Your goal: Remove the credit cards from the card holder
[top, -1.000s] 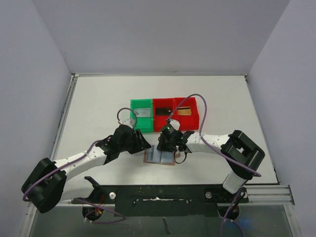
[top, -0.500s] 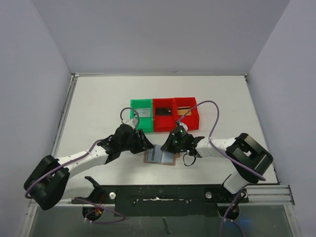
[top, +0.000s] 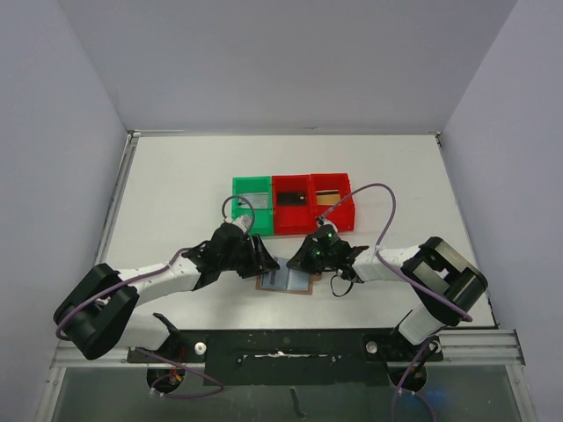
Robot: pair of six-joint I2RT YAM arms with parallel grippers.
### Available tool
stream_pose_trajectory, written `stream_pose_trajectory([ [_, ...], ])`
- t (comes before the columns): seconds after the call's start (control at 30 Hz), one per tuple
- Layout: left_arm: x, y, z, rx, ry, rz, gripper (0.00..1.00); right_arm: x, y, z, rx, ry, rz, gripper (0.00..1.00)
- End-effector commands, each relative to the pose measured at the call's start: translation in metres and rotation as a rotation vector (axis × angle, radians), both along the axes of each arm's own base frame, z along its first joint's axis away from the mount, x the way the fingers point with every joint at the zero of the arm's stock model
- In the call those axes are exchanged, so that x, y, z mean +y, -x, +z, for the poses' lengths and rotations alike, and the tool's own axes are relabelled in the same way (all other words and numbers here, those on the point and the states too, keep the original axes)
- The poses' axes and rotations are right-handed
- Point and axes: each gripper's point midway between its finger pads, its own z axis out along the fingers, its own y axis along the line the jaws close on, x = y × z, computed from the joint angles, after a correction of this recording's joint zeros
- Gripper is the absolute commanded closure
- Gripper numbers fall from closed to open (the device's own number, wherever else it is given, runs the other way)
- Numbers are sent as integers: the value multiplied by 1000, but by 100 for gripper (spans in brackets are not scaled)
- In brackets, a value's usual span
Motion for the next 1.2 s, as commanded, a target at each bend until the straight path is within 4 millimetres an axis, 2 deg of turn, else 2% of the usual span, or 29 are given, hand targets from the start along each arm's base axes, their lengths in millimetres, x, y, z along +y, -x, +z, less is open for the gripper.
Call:
stream_pose_trajectory([
  [0.0,-6,-13,17,-65,34,25,52,-26,19,-30,85,104,-13,99],
  [0.23,0,-15,18,-78,5,44,50,-27,18,-31,87,100,-14,99],
  [0.5,-18,-8,15,-57,48,-36,53,-26,18,-30,87,91,-14,99],
  [0.73,-31,-6,16,-67,49,-73,60,-23,16,-25,70,74,-2,97],
  [0.93,-37,-8,31,-100,72,-96,60,-12,6,1,0,18,28,83],
  [1.07,-43,-6,33,-95,84,-129,60,-3,-3,27,-67,-20,57,60],
  [1.17,-47,-6,36,-101,94,-137,60,-4,-8,41,-84,3,59,53],
])
